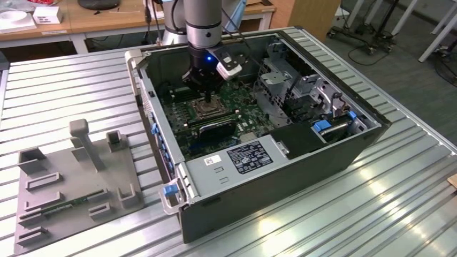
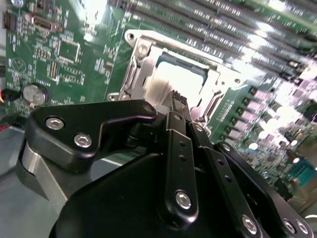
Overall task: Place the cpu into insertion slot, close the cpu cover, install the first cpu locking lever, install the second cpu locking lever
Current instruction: 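Install the first cpu locking lever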
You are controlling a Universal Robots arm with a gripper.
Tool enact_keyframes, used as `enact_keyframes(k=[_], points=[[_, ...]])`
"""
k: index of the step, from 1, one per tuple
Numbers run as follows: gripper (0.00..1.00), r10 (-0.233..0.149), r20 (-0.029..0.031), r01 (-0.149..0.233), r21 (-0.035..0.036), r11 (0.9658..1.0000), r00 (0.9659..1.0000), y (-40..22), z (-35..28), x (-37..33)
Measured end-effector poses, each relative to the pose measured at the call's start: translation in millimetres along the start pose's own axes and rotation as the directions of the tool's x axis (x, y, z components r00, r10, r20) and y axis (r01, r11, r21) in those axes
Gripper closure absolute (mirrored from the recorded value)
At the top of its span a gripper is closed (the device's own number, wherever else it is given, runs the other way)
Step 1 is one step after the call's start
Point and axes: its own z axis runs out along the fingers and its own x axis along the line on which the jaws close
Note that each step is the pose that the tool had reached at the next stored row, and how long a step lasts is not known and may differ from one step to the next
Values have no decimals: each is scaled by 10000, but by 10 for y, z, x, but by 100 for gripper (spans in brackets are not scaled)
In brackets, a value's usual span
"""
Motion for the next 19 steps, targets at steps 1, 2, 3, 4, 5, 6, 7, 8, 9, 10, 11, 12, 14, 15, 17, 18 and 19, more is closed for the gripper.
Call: enact_keyframes(k=[1,2,3,4,5,6,7,8,9,10,11,12,14,15,17,18,19], points=[[89,-17,-1,17,0,10000,10000,-12,1,-2],[89,-54,-2,54,-3,10000,10000,-17,2,-3],[89,-119,-1,119,-11,9999,9999,-18,5,-3],[89,-219,0,219,-19,9998,9998,-19,8,-2],[89,-341,0,341,-28,9994,9994,-19,9,-2],[89,-488,1,488,-39,9988,9988,-20,10,-2],[89,-640,4,640,-51,9979,9979,-20,12,-2],[89,-797,7,797,-64,9968,9968,-20,13,-2],[89,-914,8,914,-72,9958,9958,-20,13,-2],[89,-954,9,954,-76,9954,9954,-19,13,-2],[89,-960,10,961,-78,9953,9954,-19,14,-2],[89,-961,10,961,-79,9953,9954,-19,14,-2],[89,-961,10,962,-79,9953,9954,-20,14,-2],[89,-962,10,962,-79,9953,9954,-20,14,-2],[89,-961,10,961,-79,9953,9954,-20,14,-2],[89,-962,9,962,-79,9953,9954,-20,14,-2],[89,-965,-16,965,-78,9953,9953,-20,14,-3]])
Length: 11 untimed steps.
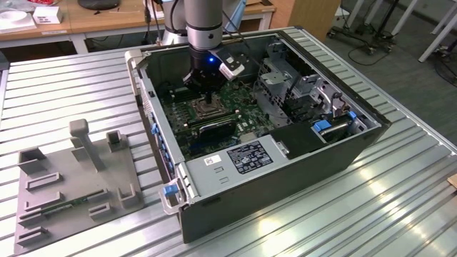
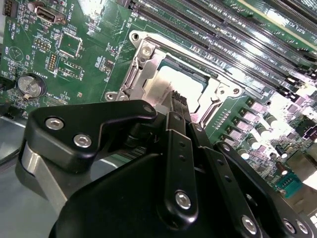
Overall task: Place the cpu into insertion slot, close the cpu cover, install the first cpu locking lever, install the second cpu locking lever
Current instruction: 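Install the first cpu locking lever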
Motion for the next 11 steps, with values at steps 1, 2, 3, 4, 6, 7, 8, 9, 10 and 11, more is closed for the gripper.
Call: enact_keyframes(k=[1,2,3,4,6,7,8,9,10,11], points=[[89,0,-50,0,4,10000,10000,0,0,0],[89,2,-59,-2,5,10000,10000,0,-1,1],[89,3,-67,-3,7,10000,10000,-1,-1,1],[89,2,-74,-2,7,10000,10000,0,-1,1],[89,2,-90,-2,7,10000,10000,0,0,0],[89,2,-95,-2,7,10000,10000,0,0,0],[89,1,-103,-1,4,10000,9999,0,1,-3],[89,0,-124,0,1,10000,9999,1,2,-12],[89,0,-144,0,3,10000,9999,1,3,-17],[89,1,-151,-1,5,10000,9999,1,2,-19]])
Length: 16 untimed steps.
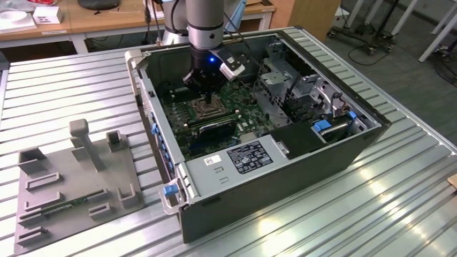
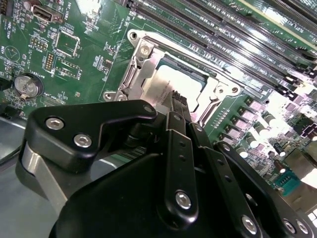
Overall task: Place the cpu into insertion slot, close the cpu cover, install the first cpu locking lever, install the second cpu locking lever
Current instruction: 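Install the first cpu locking lever, then install the second cpu locking lever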
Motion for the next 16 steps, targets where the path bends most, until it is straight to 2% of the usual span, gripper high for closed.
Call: enact_keyframes(k=[3,8,16], points=[[89,0,-23,0,3,10000,10000,0,-1,0],[89,0,-23,0,3,10000,10000,0,-11,-1],[89,0,-23,0,3,10000,10000,0,-67,-5]])
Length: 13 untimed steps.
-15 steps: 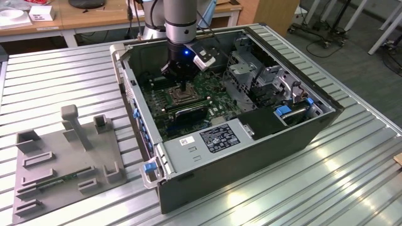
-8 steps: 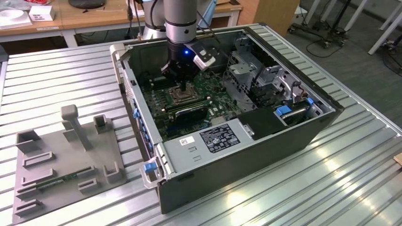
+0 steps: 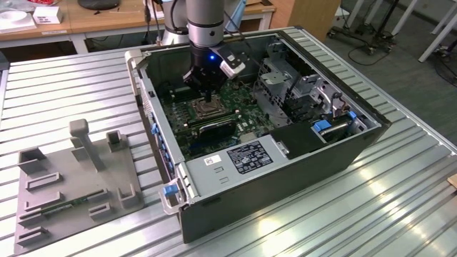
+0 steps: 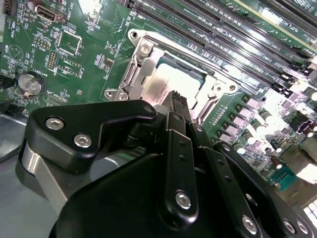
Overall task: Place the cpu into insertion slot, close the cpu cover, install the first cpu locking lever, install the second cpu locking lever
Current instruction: 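Install the second cpu locking lever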
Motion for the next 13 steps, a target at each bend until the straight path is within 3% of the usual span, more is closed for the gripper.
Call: enact_keyframes(k=[8,13], points=[[89,0,-3,0,5,10000,10000,-1,-15,0],[89,0,-1,0,2,10000,10000,-1,-98,-6]])
